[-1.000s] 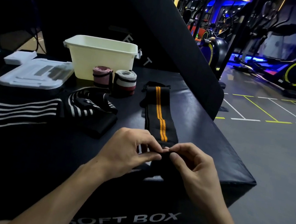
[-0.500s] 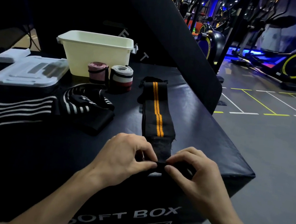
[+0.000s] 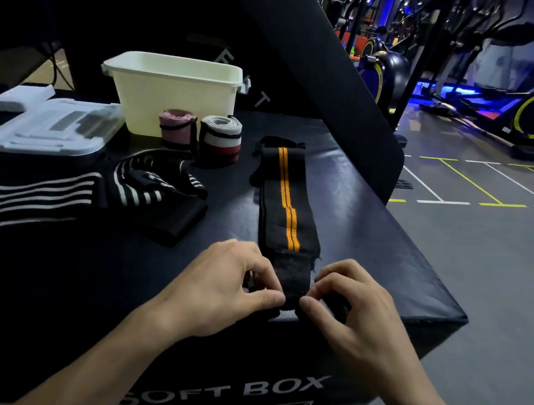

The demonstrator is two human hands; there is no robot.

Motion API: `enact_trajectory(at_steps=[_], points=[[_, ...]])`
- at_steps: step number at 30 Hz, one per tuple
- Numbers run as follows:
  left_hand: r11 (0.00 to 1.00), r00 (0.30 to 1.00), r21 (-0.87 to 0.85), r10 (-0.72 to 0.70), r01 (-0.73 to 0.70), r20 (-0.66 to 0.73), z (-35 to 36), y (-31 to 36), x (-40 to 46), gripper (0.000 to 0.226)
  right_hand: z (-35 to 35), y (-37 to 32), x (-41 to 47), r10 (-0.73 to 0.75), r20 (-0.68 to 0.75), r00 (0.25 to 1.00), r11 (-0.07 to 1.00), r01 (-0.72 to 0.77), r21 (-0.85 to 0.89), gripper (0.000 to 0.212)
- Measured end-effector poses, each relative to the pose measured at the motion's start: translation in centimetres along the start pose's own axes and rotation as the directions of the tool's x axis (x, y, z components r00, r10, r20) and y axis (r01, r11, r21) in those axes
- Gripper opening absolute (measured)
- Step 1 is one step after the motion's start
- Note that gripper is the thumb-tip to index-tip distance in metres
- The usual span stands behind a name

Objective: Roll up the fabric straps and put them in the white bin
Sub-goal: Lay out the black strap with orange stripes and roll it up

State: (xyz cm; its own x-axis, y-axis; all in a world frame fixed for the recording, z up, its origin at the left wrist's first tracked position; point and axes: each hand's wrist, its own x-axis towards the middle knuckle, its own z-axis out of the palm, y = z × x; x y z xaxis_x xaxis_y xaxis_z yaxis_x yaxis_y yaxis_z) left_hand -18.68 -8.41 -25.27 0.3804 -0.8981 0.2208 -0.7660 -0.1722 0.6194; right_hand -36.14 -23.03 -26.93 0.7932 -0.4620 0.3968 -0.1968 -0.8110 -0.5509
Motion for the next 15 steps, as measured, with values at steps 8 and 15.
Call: enact_trajectory(at_steps=[8,15], points=[[0.996,0.996,-0.011,-0.084,0.084,-0.024,0.4,0.1,0.1,0.012,-0.1,-0.1,0.7,0.035,0.036,0.999,0.998,-0.034,-0.044,0.034],[0.987,0.981,0.069,-0.133,0.144,-0.142,0.8,1.5,0.1,0.022,0.3,-0.8,1.7,0.176,0.053,0.983,0.984,-0.173,-0.049,0.039]])
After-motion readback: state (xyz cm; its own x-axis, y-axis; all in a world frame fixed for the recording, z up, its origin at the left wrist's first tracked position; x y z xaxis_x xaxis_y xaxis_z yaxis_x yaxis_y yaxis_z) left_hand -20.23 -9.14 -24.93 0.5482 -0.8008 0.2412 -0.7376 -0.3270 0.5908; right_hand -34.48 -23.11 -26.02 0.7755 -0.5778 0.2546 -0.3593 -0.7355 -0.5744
